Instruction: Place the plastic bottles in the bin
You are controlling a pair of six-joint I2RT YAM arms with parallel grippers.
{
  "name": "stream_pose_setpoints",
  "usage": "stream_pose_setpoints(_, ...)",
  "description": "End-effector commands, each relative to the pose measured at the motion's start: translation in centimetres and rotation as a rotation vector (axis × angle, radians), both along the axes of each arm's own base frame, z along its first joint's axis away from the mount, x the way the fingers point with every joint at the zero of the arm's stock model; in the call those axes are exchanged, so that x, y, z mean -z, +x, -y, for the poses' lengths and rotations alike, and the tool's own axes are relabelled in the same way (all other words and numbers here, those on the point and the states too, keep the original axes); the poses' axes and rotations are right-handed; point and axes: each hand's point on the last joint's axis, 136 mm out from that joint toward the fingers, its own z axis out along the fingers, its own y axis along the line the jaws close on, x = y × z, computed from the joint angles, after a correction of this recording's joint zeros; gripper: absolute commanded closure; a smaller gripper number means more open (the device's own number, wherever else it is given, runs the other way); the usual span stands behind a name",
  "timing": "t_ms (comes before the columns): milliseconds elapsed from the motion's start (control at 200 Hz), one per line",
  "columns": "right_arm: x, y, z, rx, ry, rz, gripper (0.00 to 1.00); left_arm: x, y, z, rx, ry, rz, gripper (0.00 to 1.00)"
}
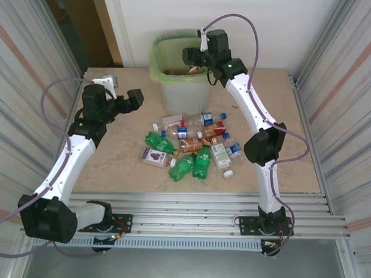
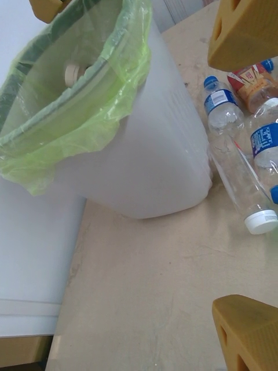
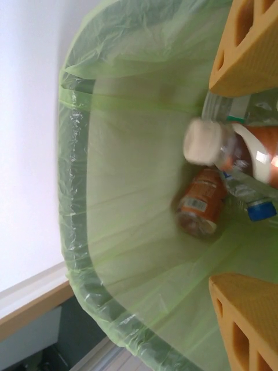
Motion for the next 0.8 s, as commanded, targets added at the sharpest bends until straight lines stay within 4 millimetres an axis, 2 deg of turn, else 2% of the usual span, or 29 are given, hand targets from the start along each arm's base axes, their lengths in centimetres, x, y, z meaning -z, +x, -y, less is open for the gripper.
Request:
stream_pose_setpoints(0, -3.4, -0.6, -0.1, -0.011, 0.011, 0.081, 0.21, 0.0, -1.0, -0.4, -0.010, -0.003, -0.005, 0.01)
stream_pose_setpoints(205, -5.8, -1.8, 0.2, -0.017, 0.026, 0.116, 0.18, 0.7, -1.8, -0.8, -0.030, 0.001, -0.025, 0.01)
stream_pose_setpoints(481, -9.4, -4.7, 1.4, 0.010, 0.000, 0.164, 0.14, 2.1, -2.7, -2.3, -0.095, 0.045, -0.046, 0.01)
stream_pose_setpoints(631, -10.1, -6.6, 2.5, 0.039, -0.007, 0.164, 0.07, 2.5, -3.2, -3.1, -0.131, 0.065, -0.043, 0.01)
stream_pose_setpoints(792, -9.5, -8.9, 4.7, 0.100, -0.014, 0.141, 0.02, 3.4, -3.6, -3.4, -0.146, 0.068, -0.056, 0.01)
